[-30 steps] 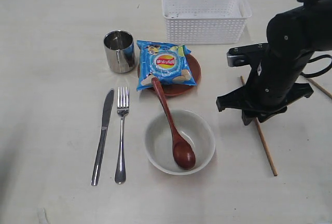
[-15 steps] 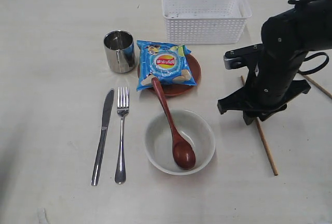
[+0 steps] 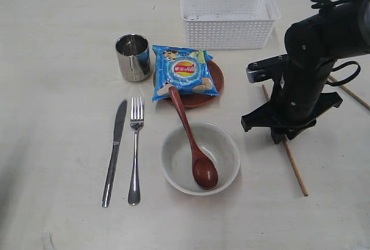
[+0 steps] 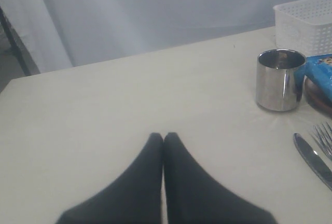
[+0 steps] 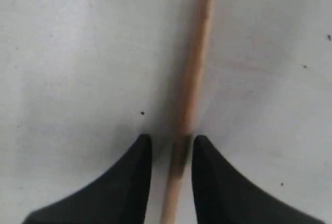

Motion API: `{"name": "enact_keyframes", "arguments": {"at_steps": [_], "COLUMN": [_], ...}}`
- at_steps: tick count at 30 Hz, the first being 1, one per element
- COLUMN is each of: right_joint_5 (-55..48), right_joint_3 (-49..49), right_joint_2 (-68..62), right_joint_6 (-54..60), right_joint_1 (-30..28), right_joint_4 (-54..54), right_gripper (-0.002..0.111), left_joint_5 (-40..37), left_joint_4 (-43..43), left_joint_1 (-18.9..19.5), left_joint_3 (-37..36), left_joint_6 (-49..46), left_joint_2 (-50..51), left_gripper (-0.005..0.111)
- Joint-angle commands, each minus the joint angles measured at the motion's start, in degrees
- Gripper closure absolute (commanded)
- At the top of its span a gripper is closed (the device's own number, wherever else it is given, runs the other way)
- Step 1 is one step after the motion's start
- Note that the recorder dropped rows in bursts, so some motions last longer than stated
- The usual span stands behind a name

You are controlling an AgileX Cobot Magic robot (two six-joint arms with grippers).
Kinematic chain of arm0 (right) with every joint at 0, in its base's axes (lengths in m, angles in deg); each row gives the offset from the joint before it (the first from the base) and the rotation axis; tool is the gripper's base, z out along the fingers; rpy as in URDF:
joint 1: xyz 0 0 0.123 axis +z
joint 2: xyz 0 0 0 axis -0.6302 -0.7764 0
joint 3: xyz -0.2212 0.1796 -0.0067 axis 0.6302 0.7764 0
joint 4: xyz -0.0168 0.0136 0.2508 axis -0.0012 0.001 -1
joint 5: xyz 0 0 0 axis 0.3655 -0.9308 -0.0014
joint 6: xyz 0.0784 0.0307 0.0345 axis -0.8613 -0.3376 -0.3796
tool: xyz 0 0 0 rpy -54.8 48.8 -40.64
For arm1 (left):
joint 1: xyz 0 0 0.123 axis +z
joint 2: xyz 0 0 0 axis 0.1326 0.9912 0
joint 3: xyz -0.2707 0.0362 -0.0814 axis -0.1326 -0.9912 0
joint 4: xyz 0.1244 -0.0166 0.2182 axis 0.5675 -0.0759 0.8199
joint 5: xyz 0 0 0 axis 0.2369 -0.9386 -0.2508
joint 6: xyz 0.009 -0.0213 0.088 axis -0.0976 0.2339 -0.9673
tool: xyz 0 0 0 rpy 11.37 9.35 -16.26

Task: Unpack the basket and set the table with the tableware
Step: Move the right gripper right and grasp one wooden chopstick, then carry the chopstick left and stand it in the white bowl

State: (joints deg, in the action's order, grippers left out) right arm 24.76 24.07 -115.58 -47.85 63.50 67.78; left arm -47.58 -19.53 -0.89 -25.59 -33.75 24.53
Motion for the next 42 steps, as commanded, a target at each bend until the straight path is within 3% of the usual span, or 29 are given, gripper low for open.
{"name": "enact_keyframes", "arguments": {"at_steps": [1,7,13,17,29,35,42], "right_joint_5": [0.31,-2.22,-7.26,-5.34,4.67,8.97,7.23], "right_joint_3": [0.52,0.52,0.52,0.63,1.22,1.22,1.22], "right_joint_2": [-1.72,5.75,20.07,21.36,14.12,12.67,12.67], "right_joint_6": [1.62,2.4,17.14,15.62,0.76,-1.5,-5.38], "right_joint_1": [-0.38,-0.38,-0.16,4.19,15.77,16.33,16.33], "right_joint_4": [0.71,-2.84,-33.35,-45.6,-45.82,-45.1,-39.63], "right_gripper": [0.109,0.109,0.109,0.109,0.109,0.109,0.109], "left_joint_5": [0.45,0.45,0.45,0.45,0.45,0.45,0.45], "left_joint_4": [-0.7,-0.7,-0.7,-0.7,-0.7,-0.7,-0.7], "left_joint_1": [0.31,0.31,0.31,0.31,0.31,0.31,0.31], "left_joint_3": [-0.1,-0.1,-0.1,-0.1,-0.1,-0.1,-0.1], "left_joint_6": [0.2,0.2,0.2,0.2,0.2,0.2,0.2], "left_joint_2": [-0.15,-0.15,-0.15,-0.15,-0.15,-0.15,-0.15], "left_gripper": [0.107,0.107,0.107,0.107,0.107,0.107,0.107]}}
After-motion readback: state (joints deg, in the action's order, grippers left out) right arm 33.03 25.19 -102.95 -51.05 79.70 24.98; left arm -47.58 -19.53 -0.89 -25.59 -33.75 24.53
